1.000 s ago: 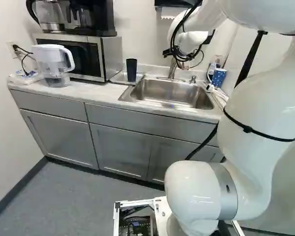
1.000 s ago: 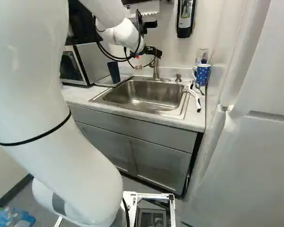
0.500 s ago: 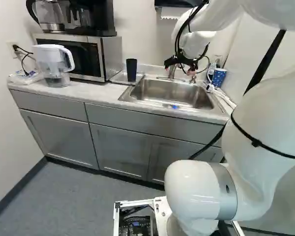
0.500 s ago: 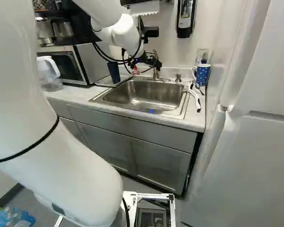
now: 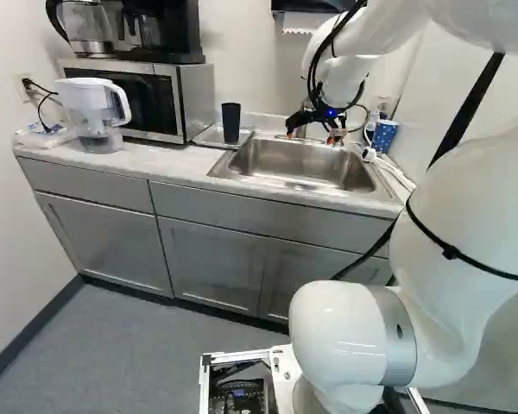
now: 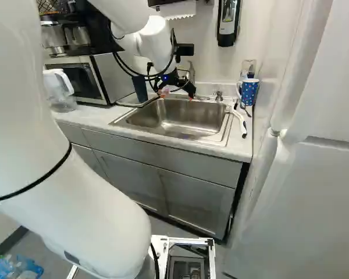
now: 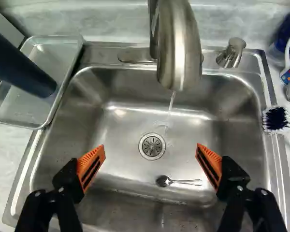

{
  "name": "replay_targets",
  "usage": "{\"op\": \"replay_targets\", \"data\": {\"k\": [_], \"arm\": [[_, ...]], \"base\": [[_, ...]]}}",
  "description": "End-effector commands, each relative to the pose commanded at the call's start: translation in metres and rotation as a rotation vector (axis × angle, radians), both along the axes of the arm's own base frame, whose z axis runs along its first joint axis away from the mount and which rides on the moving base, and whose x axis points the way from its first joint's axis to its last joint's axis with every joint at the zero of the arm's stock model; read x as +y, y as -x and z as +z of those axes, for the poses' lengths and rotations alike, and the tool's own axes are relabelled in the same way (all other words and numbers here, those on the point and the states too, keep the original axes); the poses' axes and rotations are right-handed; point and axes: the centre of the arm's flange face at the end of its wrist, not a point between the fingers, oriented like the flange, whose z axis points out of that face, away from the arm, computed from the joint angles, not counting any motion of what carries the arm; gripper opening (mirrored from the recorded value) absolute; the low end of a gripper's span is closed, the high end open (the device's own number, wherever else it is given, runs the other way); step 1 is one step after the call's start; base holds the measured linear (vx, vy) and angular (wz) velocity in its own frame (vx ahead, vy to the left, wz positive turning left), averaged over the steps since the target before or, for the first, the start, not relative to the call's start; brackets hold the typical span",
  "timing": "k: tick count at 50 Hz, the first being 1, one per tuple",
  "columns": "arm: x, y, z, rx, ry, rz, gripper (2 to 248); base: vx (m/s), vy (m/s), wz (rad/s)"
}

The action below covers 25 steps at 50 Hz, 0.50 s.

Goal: Rinse the cup and place it in the tray

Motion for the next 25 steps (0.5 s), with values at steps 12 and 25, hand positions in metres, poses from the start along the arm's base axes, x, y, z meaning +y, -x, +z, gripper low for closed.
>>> {"op": "replay_targets", "data": {"k": [12, 25], "arm": [[-0.003, -0.007, 0.007, -0.108, 0.031, -0.015, 247], [-0.006, -0.014, 0.016, -0.236, 0.076, -0.027, 247]], "base": [[0.000, 0.000, 0.000], [0.000, 0.000, 0.000]]}}
